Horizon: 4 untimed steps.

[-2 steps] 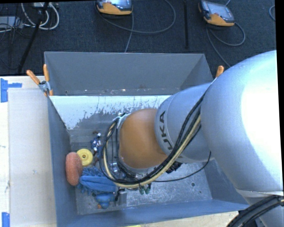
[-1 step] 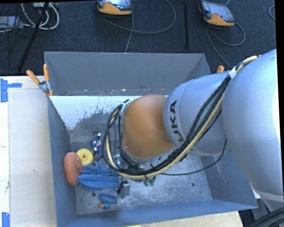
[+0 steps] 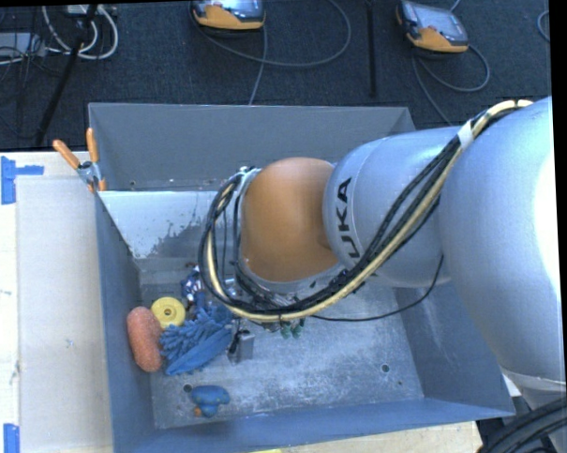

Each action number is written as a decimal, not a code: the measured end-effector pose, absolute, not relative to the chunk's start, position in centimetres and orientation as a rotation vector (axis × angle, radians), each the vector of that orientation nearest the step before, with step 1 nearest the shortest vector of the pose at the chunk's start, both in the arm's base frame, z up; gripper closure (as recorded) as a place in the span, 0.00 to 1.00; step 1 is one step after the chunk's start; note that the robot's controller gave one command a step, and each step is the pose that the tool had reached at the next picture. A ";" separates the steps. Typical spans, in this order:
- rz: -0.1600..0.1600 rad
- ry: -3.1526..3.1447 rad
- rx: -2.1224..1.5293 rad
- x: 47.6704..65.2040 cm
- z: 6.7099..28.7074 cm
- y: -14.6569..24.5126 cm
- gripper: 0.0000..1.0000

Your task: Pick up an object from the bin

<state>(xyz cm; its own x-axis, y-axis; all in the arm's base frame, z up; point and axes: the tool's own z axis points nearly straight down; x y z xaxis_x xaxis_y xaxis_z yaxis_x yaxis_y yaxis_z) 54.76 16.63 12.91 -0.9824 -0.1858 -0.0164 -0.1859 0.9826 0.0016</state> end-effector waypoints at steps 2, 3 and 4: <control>0.001 3.117 -0.375 57.4 28.9 19.9 1.00; 0.001 3.117 -0.377 57.4 28.9 19.9 1.00; 0.001 3.123 -0.320 56.8 24.5 18.1 1.00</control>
Offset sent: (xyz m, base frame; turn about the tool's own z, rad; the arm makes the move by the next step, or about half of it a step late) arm 0.0256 0.0332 0.1599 -0.0539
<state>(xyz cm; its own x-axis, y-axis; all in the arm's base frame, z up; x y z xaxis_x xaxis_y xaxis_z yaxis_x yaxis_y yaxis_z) 56.77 18.05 24.49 -0.9792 -0.2027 -0.0019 -0.2027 0.9792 0.0006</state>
